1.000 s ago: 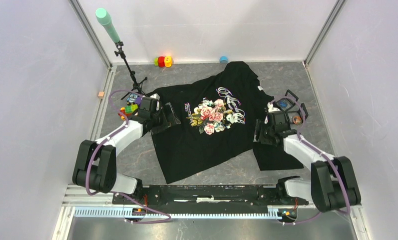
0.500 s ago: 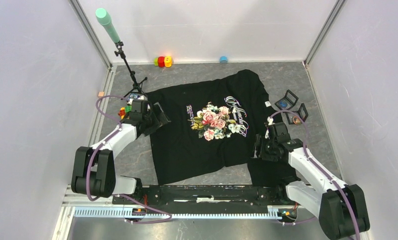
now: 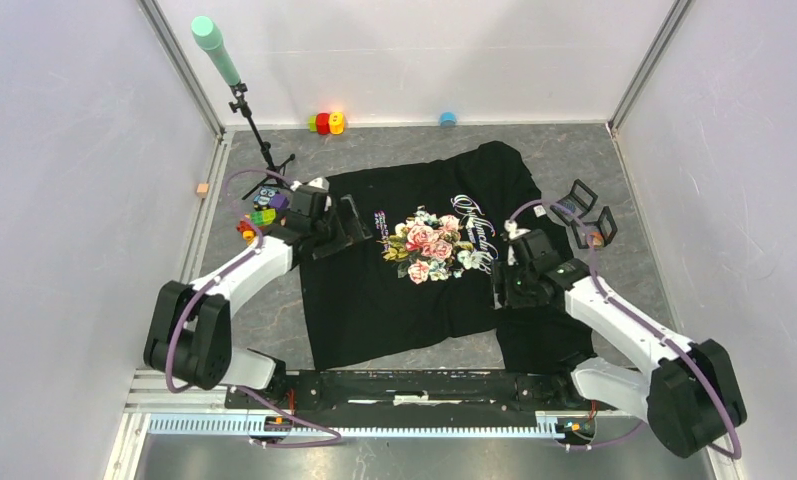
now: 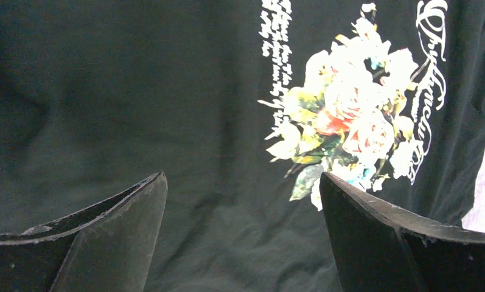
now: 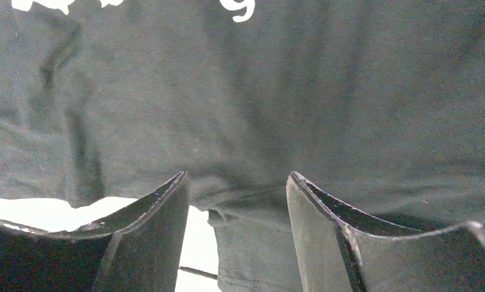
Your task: Pin the brooch onto the clothing
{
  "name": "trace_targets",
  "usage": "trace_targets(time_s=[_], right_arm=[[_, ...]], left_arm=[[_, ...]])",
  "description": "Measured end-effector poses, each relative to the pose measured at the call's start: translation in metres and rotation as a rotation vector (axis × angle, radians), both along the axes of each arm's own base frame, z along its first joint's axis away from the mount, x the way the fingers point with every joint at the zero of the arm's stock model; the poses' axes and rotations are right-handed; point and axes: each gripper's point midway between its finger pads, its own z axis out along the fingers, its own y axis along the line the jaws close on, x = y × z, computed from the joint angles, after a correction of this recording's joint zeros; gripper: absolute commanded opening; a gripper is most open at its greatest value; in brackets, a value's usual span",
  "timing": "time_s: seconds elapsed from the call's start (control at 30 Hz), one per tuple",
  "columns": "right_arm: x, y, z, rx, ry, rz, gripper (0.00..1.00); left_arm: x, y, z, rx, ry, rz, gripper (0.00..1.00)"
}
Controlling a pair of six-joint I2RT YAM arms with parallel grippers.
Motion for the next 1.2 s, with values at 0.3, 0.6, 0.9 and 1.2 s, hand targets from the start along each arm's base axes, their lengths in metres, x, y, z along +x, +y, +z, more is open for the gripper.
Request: trace_targets(time_s=[0.3,0.6,0.9,1.2], right_arm=[[-0.027,0.028,-0.028,-0.038,0.043,0.145,0.54],[-0.05,0.042,-0.034,0.005,0.03,0.193,0.33],[-0.102,0.064,-0.034,0.066,0.144,0.302,0.31],[-0.071,0.075,0.011,-0.063,0.092,0.326,0.75]], left_arm=[[-0.004,-0.024,-0.042,-0.029,0.106,-0.007,1.0],[0.004,-0.001,-0.056,-0.033,0.116,0.082,1.0],[0.022,0.037,-0.056,-0.043,0.099,0.198,1.0],[0.014,0.041,-0.054,0.021,0.142,0.159,1.0]])
